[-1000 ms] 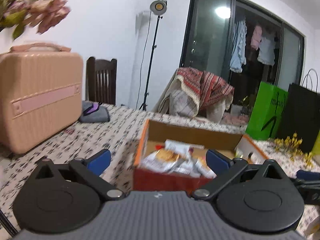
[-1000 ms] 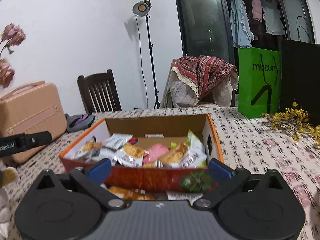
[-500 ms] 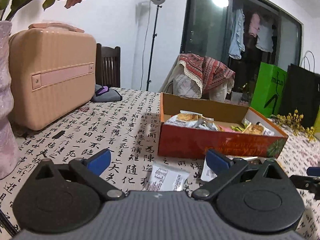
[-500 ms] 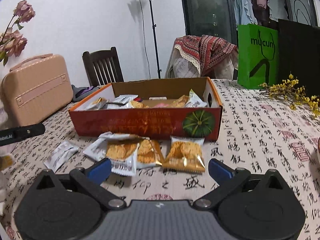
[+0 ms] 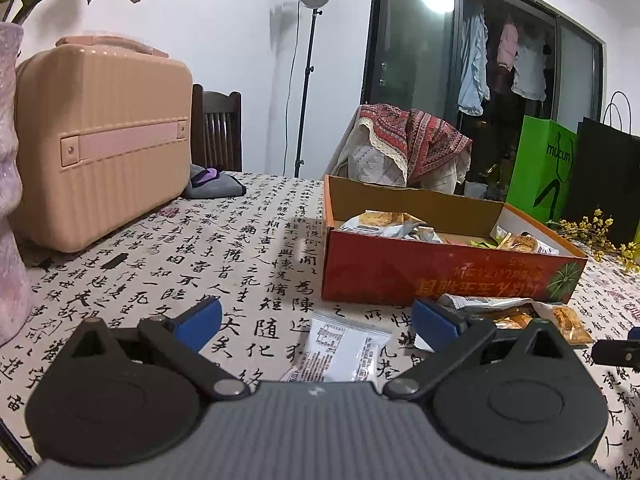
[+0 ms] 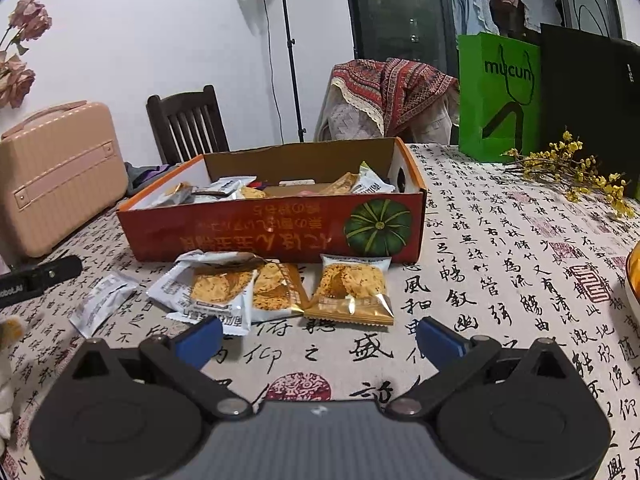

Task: Organize snacks
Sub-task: 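Move both grippers back toward the remaining snack packets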

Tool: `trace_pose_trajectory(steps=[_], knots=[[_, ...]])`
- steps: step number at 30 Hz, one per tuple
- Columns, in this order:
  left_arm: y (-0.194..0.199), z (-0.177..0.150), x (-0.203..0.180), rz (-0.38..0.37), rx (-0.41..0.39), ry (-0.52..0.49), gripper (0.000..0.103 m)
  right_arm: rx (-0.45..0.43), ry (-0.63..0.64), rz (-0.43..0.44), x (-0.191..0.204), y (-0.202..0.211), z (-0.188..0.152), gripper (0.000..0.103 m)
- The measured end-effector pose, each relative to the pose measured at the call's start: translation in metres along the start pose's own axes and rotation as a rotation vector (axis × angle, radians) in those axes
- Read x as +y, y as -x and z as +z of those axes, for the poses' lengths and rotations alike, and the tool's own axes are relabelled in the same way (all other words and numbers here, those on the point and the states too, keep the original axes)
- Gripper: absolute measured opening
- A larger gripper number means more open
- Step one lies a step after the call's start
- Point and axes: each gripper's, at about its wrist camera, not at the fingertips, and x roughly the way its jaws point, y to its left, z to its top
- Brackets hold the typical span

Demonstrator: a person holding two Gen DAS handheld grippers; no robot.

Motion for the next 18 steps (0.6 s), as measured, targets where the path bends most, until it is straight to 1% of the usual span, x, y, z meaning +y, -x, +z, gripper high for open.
trace_pose_trajectory(steps=[6, 18], knots=[[-0.0012, -0.0010, 0.0008, -0.010, 0.005, 0.007, 0.103, 0.020, 0.013, -0.015, 0.0011, -0.0066, -0.0006, 0.103], [-0.0023, -0.0016, 0.0014, -0.007, 0.009, 0.013, 0.103, 0.010, 0.018, -0.040, -0.0006, -0.0064, 0.0033, 0.103]])
